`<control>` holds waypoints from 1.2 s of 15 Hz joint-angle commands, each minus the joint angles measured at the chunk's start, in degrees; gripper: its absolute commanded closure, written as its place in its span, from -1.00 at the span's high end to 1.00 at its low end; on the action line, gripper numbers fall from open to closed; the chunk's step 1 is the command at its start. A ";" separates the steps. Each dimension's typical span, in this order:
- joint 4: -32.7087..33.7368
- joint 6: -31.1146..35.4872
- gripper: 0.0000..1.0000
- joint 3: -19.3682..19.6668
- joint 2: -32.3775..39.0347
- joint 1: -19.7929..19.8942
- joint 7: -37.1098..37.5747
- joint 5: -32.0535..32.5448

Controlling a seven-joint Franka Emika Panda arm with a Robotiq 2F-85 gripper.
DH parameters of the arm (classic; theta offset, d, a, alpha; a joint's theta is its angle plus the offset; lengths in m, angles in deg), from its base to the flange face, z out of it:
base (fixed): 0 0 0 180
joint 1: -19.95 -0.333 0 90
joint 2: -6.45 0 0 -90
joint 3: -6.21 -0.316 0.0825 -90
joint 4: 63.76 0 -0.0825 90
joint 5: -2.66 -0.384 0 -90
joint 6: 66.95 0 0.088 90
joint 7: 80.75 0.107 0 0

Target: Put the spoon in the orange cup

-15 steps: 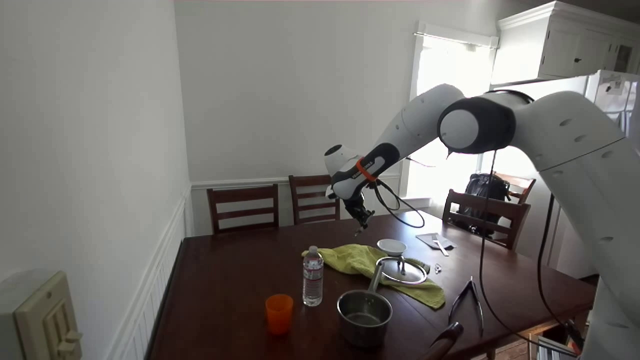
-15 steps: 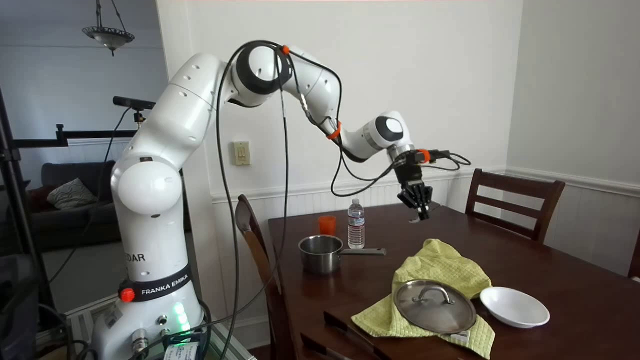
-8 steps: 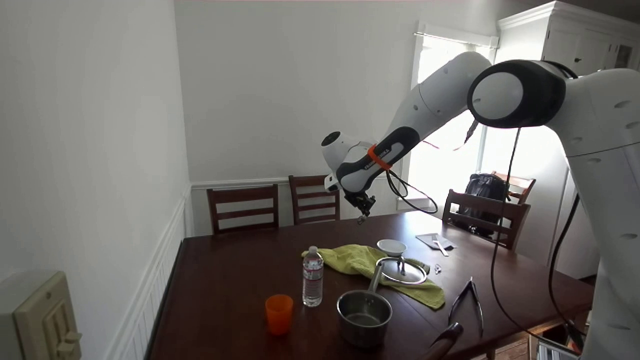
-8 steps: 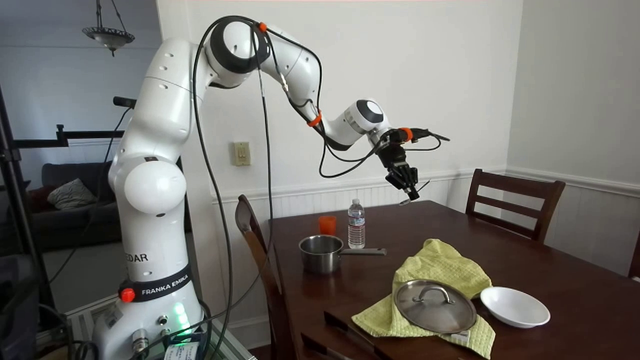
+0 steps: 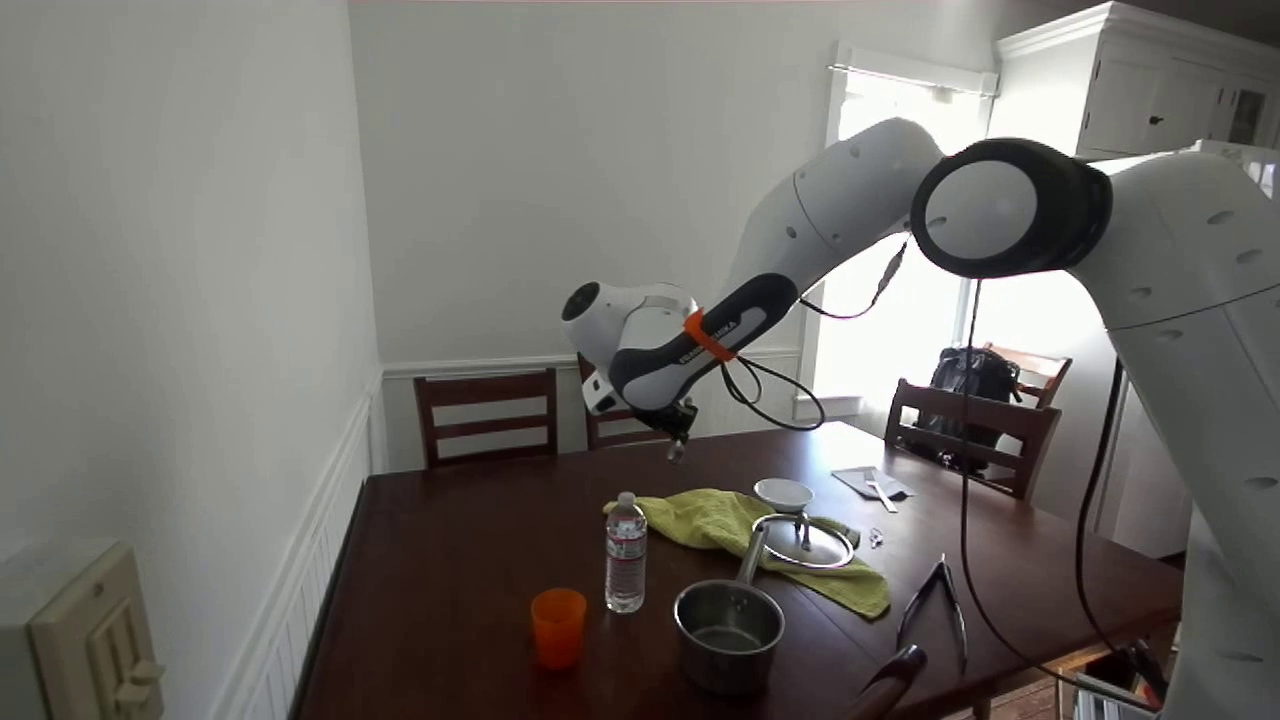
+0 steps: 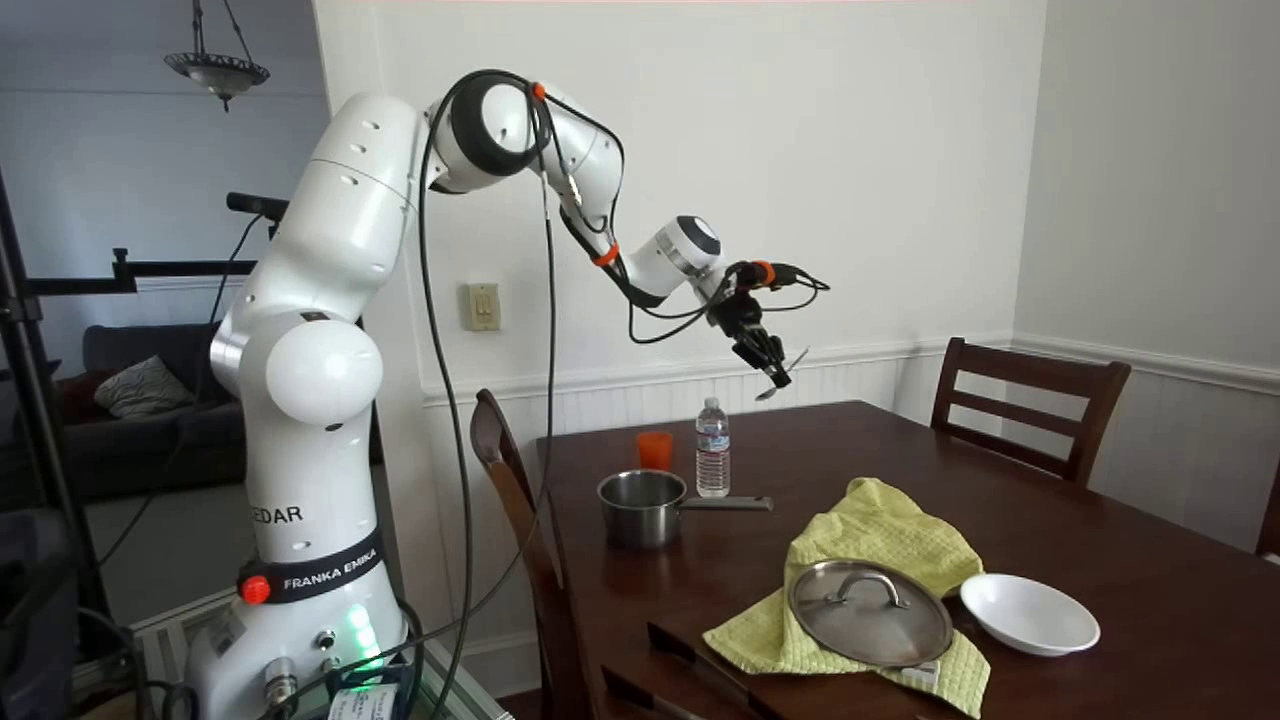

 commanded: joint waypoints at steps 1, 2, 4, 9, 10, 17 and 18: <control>5.74 -8.86 -0.96 -4.32 1.34 -5.96 -1.64 6.72; 7.47 -10.24 -0.96 -5.73 2.25 -7.21 -3.20 7.77; 12.03 -11.64 -0.96 -7.86 5.97 -9.17 -6.64 9.77; 19.60 -6.50 -0.96 -9.76 15.31 -9.48 -18.93 12.87; 19.92 -5.22 -0.96 -9.76 16.33 -9.16 -21.63 13.18; 18.17 -1.37 -0.96 -9.48 17.30 -9.05 -23.88 12.78; 17.85 -1.24 -0.96 -9.59 17.58 -9.60 -21.76 12.69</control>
